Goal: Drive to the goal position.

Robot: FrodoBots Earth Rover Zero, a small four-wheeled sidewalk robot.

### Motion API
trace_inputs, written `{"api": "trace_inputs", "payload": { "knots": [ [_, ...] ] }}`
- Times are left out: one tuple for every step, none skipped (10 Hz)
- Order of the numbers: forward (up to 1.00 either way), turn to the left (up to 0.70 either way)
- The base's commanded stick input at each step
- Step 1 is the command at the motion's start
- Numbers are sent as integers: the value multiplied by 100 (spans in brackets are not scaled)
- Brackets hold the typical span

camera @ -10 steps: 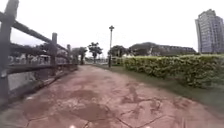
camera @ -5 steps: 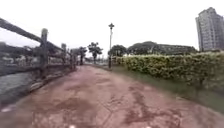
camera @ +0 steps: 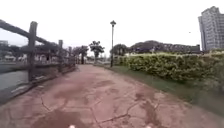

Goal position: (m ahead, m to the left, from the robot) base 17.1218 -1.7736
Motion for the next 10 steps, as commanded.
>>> {"api": "trace_inputs", "payload": {
  "knots": [
    [100,2],
    [100,2],
    [100,2],
    [100,2],
    [100,2],
    [100,2],
    [100,2],
    [100,2],
    [100,2],
    [100,2]
  ]
}}
